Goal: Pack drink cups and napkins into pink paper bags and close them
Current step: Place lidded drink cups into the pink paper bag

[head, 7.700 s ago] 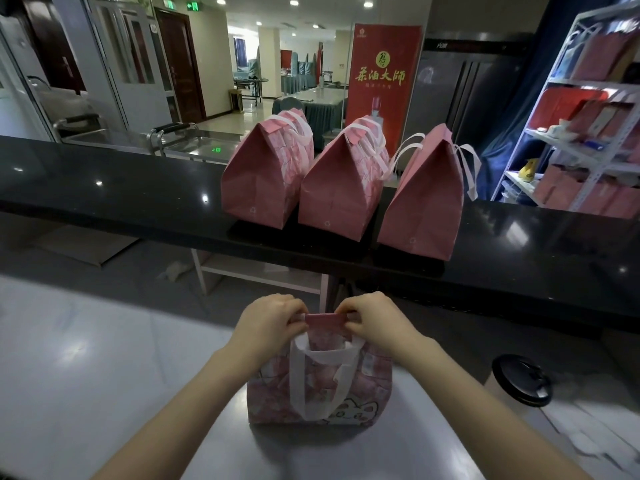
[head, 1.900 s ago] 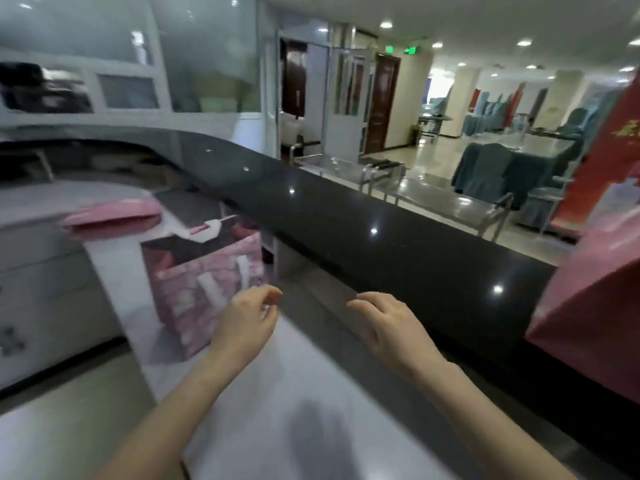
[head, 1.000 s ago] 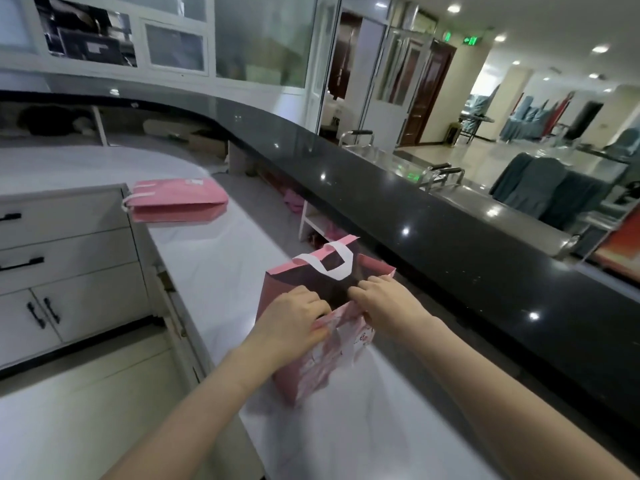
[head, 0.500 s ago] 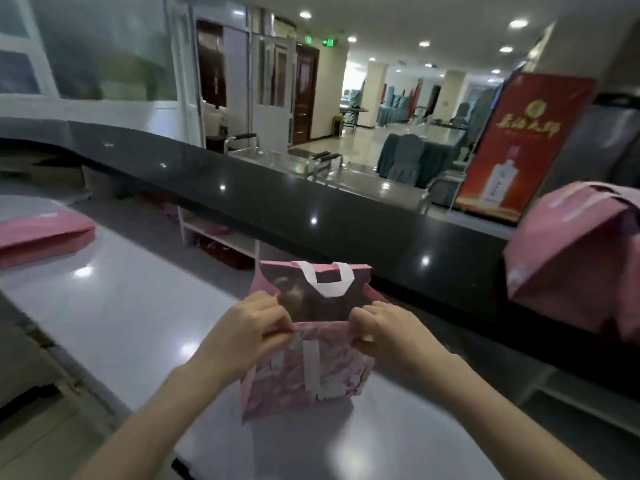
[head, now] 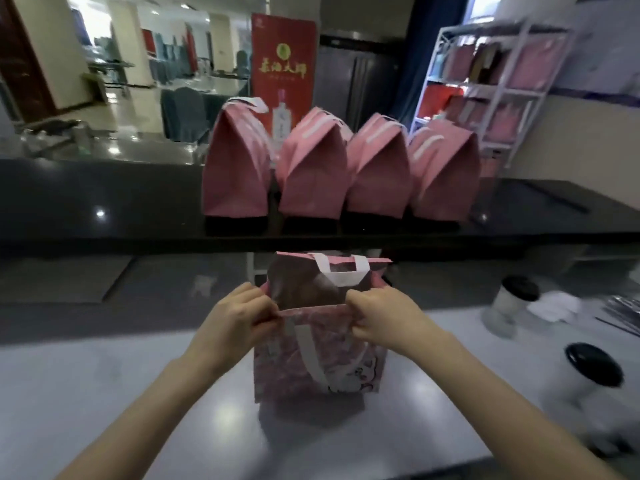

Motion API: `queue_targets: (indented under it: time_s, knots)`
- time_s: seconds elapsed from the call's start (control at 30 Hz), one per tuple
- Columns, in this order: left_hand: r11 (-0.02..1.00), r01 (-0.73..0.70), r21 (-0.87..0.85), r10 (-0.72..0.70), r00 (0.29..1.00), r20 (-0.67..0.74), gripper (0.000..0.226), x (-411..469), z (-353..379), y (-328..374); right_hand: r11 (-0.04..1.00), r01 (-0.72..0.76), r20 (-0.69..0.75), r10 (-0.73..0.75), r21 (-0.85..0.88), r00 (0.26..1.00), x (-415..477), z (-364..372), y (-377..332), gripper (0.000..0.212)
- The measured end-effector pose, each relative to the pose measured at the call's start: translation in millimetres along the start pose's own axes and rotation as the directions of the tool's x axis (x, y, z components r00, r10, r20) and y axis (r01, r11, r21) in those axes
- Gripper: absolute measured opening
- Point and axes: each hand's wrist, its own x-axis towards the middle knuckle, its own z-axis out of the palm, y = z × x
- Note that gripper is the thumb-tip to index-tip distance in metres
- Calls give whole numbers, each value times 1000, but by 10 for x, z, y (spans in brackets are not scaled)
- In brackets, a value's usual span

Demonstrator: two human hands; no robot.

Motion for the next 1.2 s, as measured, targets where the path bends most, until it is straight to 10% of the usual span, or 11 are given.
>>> queue_targets:
  time_s: [0.33, 0.87, 1.2]
  knots:
    - [980, -180, -88, 183, 983, 17, 21, 1004, 1281, 845, 969, -243, 41, 241, 39, 970, -945, 221, 1485, 20]
    - [997, -42, -68, 39, 998, -46, 19, 1998, 2399, 1281, 955, -275, 199, 249, 114, 948, -711, 223, 3223, 24]
    - [991, 78, 108, -70, 995, -77, 21, 1996, 2590, 1681, 993, 46, 2, -47, 107, 999, -895, 352, 3744, 29]
